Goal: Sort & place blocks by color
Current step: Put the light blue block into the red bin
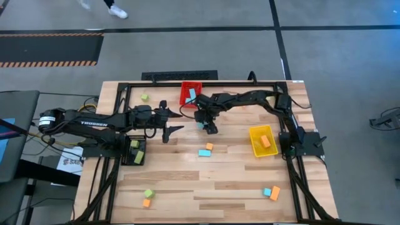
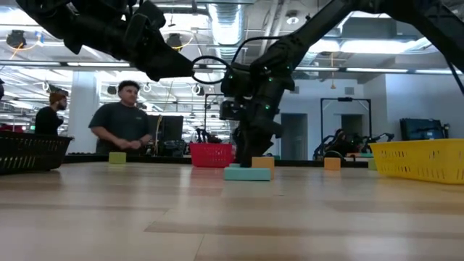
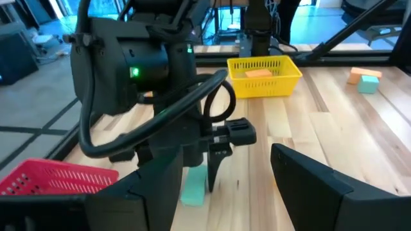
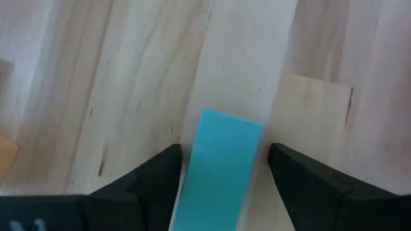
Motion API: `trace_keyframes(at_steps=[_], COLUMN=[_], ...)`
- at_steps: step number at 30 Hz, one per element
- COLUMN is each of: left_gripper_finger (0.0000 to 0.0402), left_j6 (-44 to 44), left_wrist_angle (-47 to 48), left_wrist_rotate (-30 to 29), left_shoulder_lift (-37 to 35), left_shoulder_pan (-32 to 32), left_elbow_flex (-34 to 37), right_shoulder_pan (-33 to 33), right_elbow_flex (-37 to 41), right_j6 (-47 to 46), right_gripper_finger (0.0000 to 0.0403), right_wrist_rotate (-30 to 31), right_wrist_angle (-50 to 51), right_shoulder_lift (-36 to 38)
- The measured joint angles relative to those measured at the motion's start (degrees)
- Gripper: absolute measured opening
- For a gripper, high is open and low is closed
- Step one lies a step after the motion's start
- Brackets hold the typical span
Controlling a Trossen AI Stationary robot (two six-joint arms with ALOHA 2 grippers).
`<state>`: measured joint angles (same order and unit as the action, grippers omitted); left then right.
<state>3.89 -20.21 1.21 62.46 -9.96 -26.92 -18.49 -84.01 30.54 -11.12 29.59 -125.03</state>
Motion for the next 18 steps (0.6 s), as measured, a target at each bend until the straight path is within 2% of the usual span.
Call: trace_keyframes(at_steps=[5, 11, 13, 18], left_gripper_finger=[0.0227, 0.0226, 0.0226, 0.0226], left_j6=[-0.1, 0.5, 0.6, 0.6], left_wrist_angle=[0.7, 2.3, 4.1, 8.0], left_wrist_rotate=[0.0, -1.6, -2.7, -3.4], left_shoulder_lift=[0.0, -2.1, -3.6, -8.8], left_shoulder_pan=[0.0, 0.0, 0.0, 0.0], left_elbow_flex=[0.0, -0.1, 0.0, 0.0], right_shoulder_pan=[0.1, -0.5, -0.5, -2.0], right_elbow_flex=[0.0, 0.3, 0.4, 0.4], right_j6=[-2.1, -2.5, -2.5, -3.5], right_gripper_finger=[0.0224, 0.0109, 0.0107, 0.0107], right_wrist_rotate=[0.8, 0.7, -0.3, -7.9], right_wrist_angle=[0.3, 1.9, 2.7, 4.2], right_shoulder_lift=[0.9, 3.6, 4.5, 9.5])
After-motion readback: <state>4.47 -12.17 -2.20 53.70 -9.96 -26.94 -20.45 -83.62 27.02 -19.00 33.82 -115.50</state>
